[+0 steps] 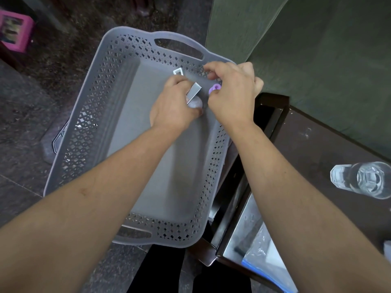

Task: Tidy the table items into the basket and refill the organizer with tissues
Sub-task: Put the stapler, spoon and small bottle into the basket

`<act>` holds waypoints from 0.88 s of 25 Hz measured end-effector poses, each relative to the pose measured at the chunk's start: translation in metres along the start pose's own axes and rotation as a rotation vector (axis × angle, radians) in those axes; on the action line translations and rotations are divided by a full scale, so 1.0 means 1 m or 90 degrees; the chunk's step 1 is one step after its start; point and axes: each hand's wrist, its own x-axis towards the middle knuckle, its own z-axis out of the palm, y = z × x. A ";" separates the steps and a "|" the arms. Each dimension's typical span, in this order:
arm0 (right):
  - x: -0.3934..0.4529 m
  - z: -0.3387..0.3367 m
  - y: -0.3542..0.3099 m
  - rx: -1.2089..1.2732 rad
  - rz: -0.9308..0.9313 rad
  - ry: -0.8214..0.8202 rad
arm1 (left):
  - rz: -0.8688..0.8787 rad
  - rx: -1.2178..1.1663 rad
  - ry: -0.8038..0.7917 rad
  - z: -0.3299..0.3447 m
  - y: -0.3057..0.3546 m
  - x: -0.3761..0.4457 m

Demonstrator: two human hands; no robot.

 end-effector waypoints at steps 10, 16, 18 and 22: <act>-0.005 0.001 -0.003 0.019 -0.006 -0.005 | -0.008 0.036 0.078 -0.006 0.011 0.034; -0.006 0.000 -0.002 0.023 -0.006 -0.005 | 0.019 -0.075 0.183 -0.014 -0.004 0.016; -0.006 0.000 -0.002 0.019 -0.009 -0.005 | -0.039 -0.145 0.251 -0.024 -0.015 0.009; -0.005 0.001 -0.002 0.008 -0.016 -0.012 | -0.127 -0.013 0.202 -0.049 -0.045 0.008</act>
